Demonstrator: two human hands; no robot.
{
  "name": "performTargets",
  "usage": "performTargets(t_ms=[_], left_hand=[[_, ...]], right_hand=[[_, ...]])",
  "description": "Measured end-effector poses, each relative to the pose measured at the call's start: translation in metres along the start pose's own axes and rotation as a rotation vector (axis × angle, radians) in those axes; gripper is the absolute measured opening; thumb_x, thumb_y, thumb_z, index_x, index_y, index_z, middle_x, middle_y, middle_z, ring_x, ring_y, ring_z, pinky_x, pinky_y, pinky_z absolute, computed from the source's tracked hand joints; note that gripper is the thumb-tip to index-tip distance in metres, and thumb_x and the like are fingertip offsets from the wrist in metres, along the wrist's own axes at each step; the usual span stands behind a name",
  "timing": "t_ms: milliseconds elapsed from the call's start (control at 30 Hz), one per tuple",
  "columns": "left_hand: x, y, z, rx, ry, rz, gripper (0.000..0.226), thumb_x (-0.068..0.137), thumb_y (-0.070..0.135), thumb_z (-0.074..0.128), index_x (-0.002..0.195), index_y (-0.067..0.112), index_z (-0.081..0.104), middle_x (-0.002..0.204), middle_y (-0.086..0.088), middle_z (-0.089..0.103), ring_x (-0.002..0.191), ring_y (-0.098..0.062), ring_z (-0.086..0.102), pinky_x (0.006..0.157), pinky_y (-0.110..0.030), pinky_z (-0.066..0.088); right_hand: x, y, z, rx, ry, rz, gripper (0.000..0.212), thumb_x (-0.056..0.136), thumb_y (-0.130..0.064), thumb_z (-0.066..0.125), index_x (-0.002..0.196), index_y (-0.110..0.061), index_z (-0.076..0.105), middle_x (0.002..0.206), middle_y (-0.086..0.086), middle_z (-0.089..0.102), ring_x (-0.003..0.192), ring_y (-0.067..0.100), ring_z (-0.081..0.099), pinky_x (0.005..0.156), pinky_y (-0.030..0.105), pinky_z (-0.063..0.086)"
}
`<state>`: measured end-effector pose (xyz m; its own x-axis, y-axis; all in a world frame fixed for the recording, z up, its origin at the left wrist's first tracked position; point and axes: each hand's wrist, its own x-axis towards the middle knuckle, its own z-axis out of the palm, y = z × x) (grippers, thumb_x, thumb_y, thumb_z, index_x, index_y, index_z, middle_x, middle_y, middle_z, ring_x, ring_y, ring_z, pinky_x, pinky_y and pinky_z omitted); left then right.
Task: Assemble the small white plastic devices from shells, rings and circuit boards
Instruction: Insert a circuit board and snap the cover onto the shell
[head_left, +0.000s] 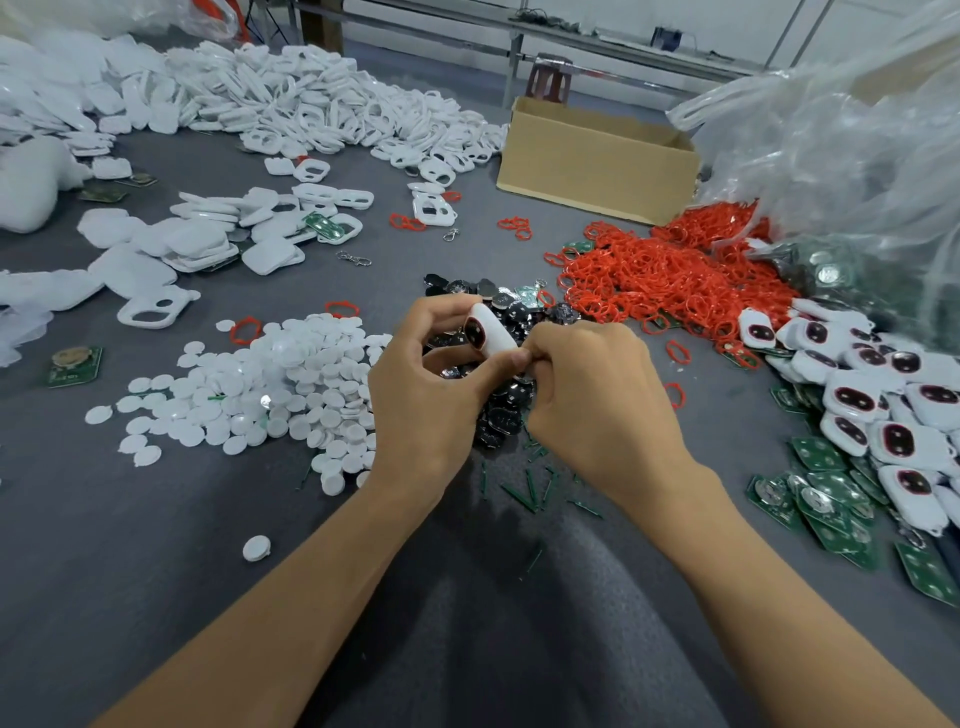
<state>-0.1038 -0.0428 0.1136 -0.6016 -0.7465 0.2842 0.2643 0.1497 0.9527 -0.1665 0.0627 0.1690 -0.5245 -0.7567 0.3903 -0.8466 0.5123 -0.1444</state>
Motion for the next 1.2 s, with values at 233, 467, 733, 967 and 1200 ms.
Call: performTargets(t_ms=[233,467,733,967,1200], left_hand=[[-0.002,0.001,0.000,0.032,0.101,0.026,0.048,0.064,0.028,0.090,0.103,0.036,0.063,0.097,0.021,0.067,0.081,-0.006,0.070,0.070,-0.031,0.058],[-0.001,0.004,0.000,-0.025,0.124,-0.032,0.045,0.064,0.025,0.090,0.101,0.031,0.064,0.096,0.017,0.067,0.080,-0.014,0.072,0.077,-0.049,0.058],[-0.001,0.005,0.002,-0.199,0.101,-0.118,0.046,0.063,0.028,0.085,0.101,0.016,0.063,0.102,-0.003,0.067,0.084,-0.025,0.072,0.085,-0.049,0.058],[0.001,0.003,0.000,-0.451,0.002,-0.226,0.038,0.065,0.025,0.077,0.097,0.010,0.066,0.082,-0.004,0.069,0.072,-0.013,0.071,0.071,-0.023,0.057],[0.005,0.000,0.000,-0.493,-0.170,-0.299,0.049,0.060,0.032,0.076,0.103,0.009,0.070,0.076,-0.007,0.065,0.066,-0.010,0.064,0.073,-0.025,0.058]], right_hand=[[-0.002,-0.005,0.008,0.064,0.069,0.038,0.004,0.075,-0.002,0.054,0.077,-0.004,0.057,0.059,0.007,0.047,0.059,0.038,0.045,0.050,0.037,0.029],[-0.004,-0.006,0.014,0.157,0.140,0.057,0.010,0.079,-0.004,0.053,0.079,-0.003,0.063,0.055,0.012,0.055,0.052,0.036,0.048,0.048,0.042,0.040],[-0.005,-0.008,0.017,0.218,0.211,0.060,0.012,0.081,-0.004,0.057,0.069,-0.004,0.058,0.049,0.007,0.049,0.046,0.033,0.041,0.047,0.043,0.039],[-0.004,-0.007,0.015,0.288,0.241,0.047,0.010,0.082,-0.004,0.059,0.075,-0.007,0.065,0.056,0.006,0.060,0.049,0.027,0.050,0.049,0.040,0.042],[0.007,0.010,-0.003,0.317,0.066,0.025,0.016,0.079,-0.001,0.062,0.072,-0.012,0.071,0.061,0.003,0.067,0.059,0.024,0.059,0.061,0.035,0.048]])
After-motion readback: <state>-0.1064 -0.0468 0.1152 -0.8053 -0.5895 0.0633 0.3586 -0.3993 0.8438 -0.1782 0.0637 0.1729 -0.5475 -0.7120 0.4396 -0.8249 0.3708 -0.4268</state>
